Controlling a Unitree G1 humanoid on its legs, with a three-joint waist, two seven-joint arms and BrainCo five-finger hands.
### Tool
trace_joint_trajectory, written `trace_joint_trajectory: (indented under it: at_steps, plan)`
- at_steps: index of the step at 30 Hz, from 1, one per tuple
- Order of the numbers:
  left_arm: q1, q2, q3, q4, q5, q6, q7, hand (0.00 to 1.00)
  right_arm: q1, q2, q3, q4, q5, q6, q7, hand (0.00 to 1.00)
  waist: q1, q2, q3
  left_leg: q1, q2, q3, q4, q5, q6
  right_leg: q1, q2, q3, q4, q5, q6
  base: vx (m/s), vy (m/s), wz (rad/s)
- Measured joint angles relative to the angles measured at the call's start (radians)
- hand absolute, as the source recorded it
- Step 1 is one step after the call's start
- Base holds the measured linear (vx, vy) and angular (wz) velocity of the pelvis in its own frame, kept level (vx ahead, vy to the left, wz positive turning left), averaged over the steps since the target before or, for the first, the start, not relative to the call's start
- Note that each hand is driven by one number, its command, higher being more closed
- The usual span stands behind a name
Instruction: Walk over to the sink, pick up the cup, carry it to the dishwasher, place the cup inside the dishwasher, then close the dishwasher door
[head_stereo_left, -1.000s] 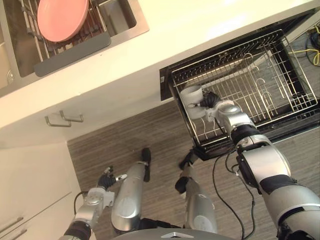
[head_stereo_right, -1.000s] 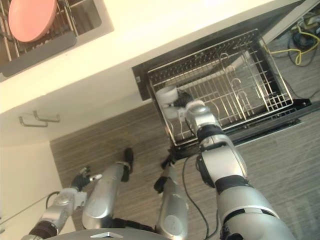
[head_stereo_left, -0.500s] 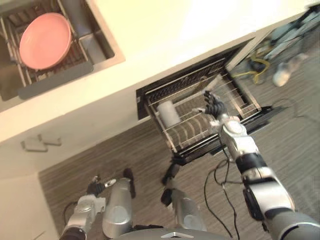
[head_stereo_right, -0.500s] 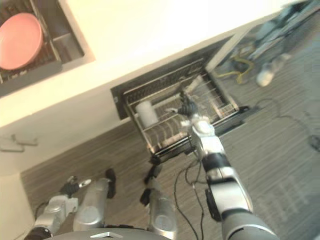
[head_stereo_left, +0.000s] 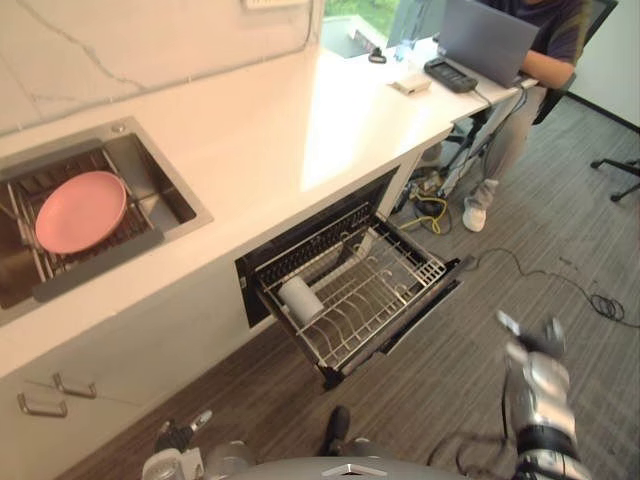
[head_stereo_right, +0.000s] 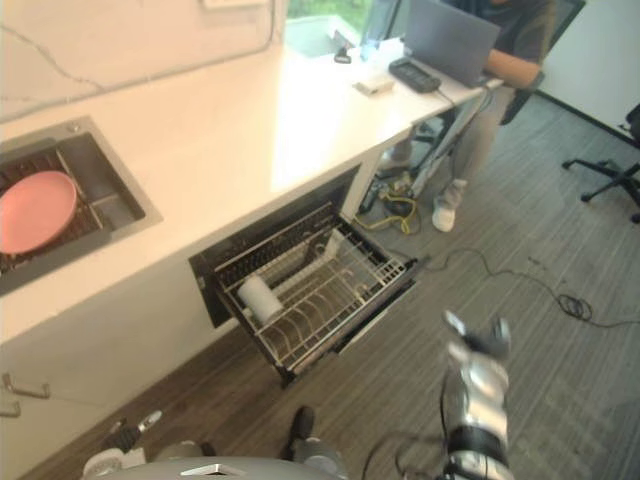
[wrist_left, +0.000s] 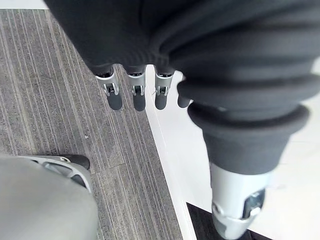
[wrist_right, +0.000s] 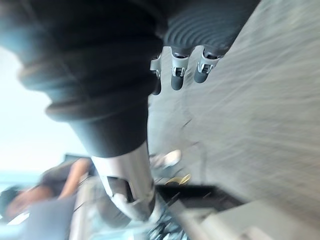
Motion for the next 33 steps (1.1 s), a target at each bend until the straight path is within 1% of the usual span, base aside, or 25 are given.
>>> trace_joint_trajectory:
  at_steps: [1, 2, 3, 4, 5, 6, 7, 9, 10, 12, 13, 15, 17, 18, 19, 22, 23, 25, 26, 29, 33]
  plan:
    - [0.001, -0.003, 0.006, 0.007, 0.0, 0.005, 0.0, 0.0, 0.021, 0.013, -0.012, 0.046, 0.0, 0.0, 0.011, 0.0, -0.002, 0.004, -0.003, 0.011, -0.002, 0.002, -0.008, 0.001, 0.0, 0.006, 0.0, 0.0, 0.0, -0.001, 0.001, 0.07, 0.031, -0.16]
    - [0.001, -0.004, 0.011, 0.028, 0.001, 0.015, 0.0, 0.0, 0.067, 0.045, -0.031, 0.129, 0.0, 0.0, 0.042, 0.0, -0.014, 0.014, -0.011, 0.028, -0.006, 0.005, -0.023, 0.003, 0.0, 0.015, -0.001, 0.001, 0.0, -0.005, 0.005, 0.04, 0.026, -0.08]
    - [0.001, -0.006, 0.022, 0.041, 0.004, 0.033, -0.001, 0.0, 0.114, 0.08, -0.042, 0.204, 0.0, 0.002, 0.096, 0.0, -0.025, 0.019, -0.014, 0.042, -0.009, 0.007, -0.041, 0.007, -0.001, 0.028, -0.001, 0.002, 0.0, -0.01, 0.007, 0.04, 0.024, -0.06]
    - [0.001, -0.008, 0.031, 0.046, 0.014, 0.044, -0.002, 0.0, 0.138, 0.102, -0.047, 0.23, -0.001, 0.004, 0.127, 0.0, -0.027, 0.02, -0.015, 0.054, -0.01, 0.01, -0.052, 0.01, -0.002, 0.033, -0.001, 0.003, 0.0, -0.016, 0.013, 0.03, 0.011, -0.05]
    - [-0.003, -0.014, 0.061, 0.062, 0.043, 0.063, -0.003, 0.0, 0.185, 0.162, -0.047, 0.284, -0.004, 0.015, 0.205, 0.0, -0.033, 0.02, -0.017, 0.078, -0.014, 0.013, -0.078, 0.017, -0.003, 0.045, -0.001, 0.003, 0.0, -0.025, 0.013, 0.04, 0.004, -0.03]
    - [-0.005, -0.016, 0.079, 0.066, 0.062, 0.079, -0.004, 0.0, 0.208, 0.199, -0.047, 0.307, -0.016, 0.026, 0.258, 0.0, -0.034, 0.02, -0.018, 0.094, -0.016, 0.015, -0.092, 0.023, -0.005, 0.055, 0.0, 0.003, 0.0, -0.028, 0.012, 0.0, 0.0, 0.0]
    - [-0.005, -0.019, 0.089, 0.068, 0.074, 0.089, -0.004, 0.0, 0.219, 0.222, -0.047, 0.324, -0.028, 0.028, 0.295, 0.0, -0.034, 0.02, -0.018, 0.103, -0.016, 0.016, -0.097, 0.025, -0.005, 0.061, 0.0, 0.003, 0.0, -0.029, 0.013, 0.0, 0.0, 0.0]
    - [-0.002, -0.023, 0.111, 0.072, 0.114, 0.126, -0.01, 0.0, 0.246, 0.289, -0.045, 0.339, -0.091, 0.053, 0.396, 0.0, -0.032, 0.015, -0.025, 0.124, -0.019, 0.022, -0.115, 0.028, -0.006, 0.072, 0.0, 0.003, 0.0, -0.031, 0.014, 0.0, 0.0, 0.0]
    - [0.001, -0.024, 0.118, 0.073, 0.132, 0.145, -0.013, 0.0, 0.253, 0.296, -0.053, 0.34, -0.106, 0.064, 0.415, 0.0, -0.032, 0.019, -0.029, 0.14, -0.022, 0.026, -0.126, 0.03, -0.004, 0.081, -0.001, 0.005, 0.0, -0.032, 0.016, 0.0, 0.0, 0.0]
    - [0.004, -0.026, 0.118, 0.081, 0.139, 0.164, -0.026, 0.0, 0.26, 0.282, -0.022, 0.34, -0.153, 0.09, 0.449, 0.0, -0.03, 0.019, -0.029, 0.155, -0.023, 0.028, -0.128, 0.028, -0.004, 0.095, -0.001, 0.006, 0.0, -0.033, 0.018, 0.01, 0.017, -0.01]
    - [0.008, -0.023, 0.118, 0.082, 0.139, 0.173, -0.029, 0.0, 0.262, 0.281, -0.001, 0.34, -0.185, 0.105, 0.455, 0.0, -0.028, 0.02, -0.036, 0.157, -0.023, 0.028, -0.134, 0.029, -0.005, 0.094, 0.0, 0.006, 0.0, -0.033, 0.017, 0.0, 0.0, 0.0]
    - [0.009, -0.018, 0.115, 0.083, 0.139, 0.178, -0.032, 0.0, 0.262, 0.263, 0.037, 0.343, -0.23, 0.116, 0.456, 0.0, -0.02, 0.013, -0.041, 0.171, -0.024, 0.029, -0.151, 0.033, -0.007, 0.098, 0.004, 0.007, -0.001, -0.033, 0.016, 0.01, 0.0, -0.02]
    - [0.007, -0.011, 0.097, 0.089, 0.139, 0.184, -0.033, 0.0, 0.261, 0.248, 0.077, 0.351, -0.27, 0.123, 0.456, 0.0, -0.015, 0.011, -0.043, 0.176, -0.025, 0.029, -0.158, 0.036, -0.008, 0.098, 0.005, 0.009, -0.001, -0.033, 0.016, 0.03, 0.004, -0.02]
    - [0.005, -0.002, 0.069, 0.101, 0.138, 0.189, -0.036, 0.0, 0.256, 0.233, 0.107, 0.354, -0.294, 0.127, 0.455, 0.0, -0.015, 0.014, -0.043, 0.176, -0.026, 0.029, -0.159, 0.036, -0.007, 0.098, 0.005, 0.009, -0.001, -0.033, 0.016, 0.03, 0.01, -0.02]
    - [0.004, 0.003, 0.05, 0.11, 0.138, 0.198, -0.045, 0.0, 0.251, 0.219, 0.141, 0.36, -0.298, 0.129, 0.455, 0.0, -0.016, 0.017, -0.043, 0.179, -0.027, 0.029, -0.159, 0.036, -0.008, 0.098, 0.006, 0.011, -0.001, -0.033, 0.016, 0.03, 0.009, -0.03]
    - [0.001, 0.01, 0.016, 0.111, 0.138, 0.203, -0.052, 0.0, 0.247, 0.203, 0.181, 0.359, -0.302, 0.127, 0.448, 0.0, -0.016, 0.021, -0.042, 0.183, -0.029, 0.029, -0.16, 0.036, -0.008, 0.098, 0.007, 0.012, -0.001, -0.033, 0.017, 0.0, 0.0, 0.0]
    - [-0.003, 0.017, -0.01, 0.112, 0.138, 0.209, -0.057, 0.0, 0.24, 0.191, 0.205, 0.36, -0.338, 0.121, 0.445, 0.0, -0.016, 0.022, -0.041, 0.184, -0.03, 0.029, -0.16, 0.036, -0.008, 0.098, 0.006, 0.014, -0.001, -0.033, 0.017, 0.0, 0.0, 0.0]
    - [-0.004, 0.021, -0.022, 0.112, 0.138, 0.211, -0.062, 0.0, 0.238, 0.184, 0.223, 0.36, -0.346, 0.114, 0.441, 0.0, -0.016, 0.022, -0.041, 0.184, -0.031, 0.029, -0.16, 0.036, -0.008, 0.099, 0.006, 0.014, -0.001, -0.033, 0.017, 0.0, 0.0, 0.0]
    - [-0.004, 0.022, -0.027, 0.112, 0.139, 0.212, -0.068, 0.0, 0.234, 0.18, 0.242, 0.359, -0.358, 0.108, 0.427, 0.0, -0.015, 0.023, -0.041, 0.183, -0.031, 0.029, -0.16, 0.036, -0.008, 0.099, 0.005, 0.014, -0.001, -0.033, 0.017, 0.0, 0.0, 0.0]
    - [-0.004, 0.027, -0.045, 0.112, 0.139, 0.216, -0.071, 0.0, 0.224, 0.176, 0.26, 0.359, -0.369, 0.109, 0.4, 0.0, -0.016, 0.023, -0.04, 0.183, -0.031, 0.029, -0.158, 0.036, -0.008, 0.099, 0.005, 0.014, -0.001, -0.033, 0.017, 0.0, 0.0, 0.0]
    - [-0.004, 0.025, -0.05, 0.126, 0.155, 0.218, -0.071, 0.0, 0.217, 0.176, 0.261, 0.359, -0.372, 0.109, 0.361, 0.0, -0.016, 0.032, -0.034, 0.183, -0.031, 0.029, -0.158, 0.035, -0.008, 0.099, 0.005, 0.014, -0.001, -0.033, 0.017, 0.0, 0.0, 0.0]
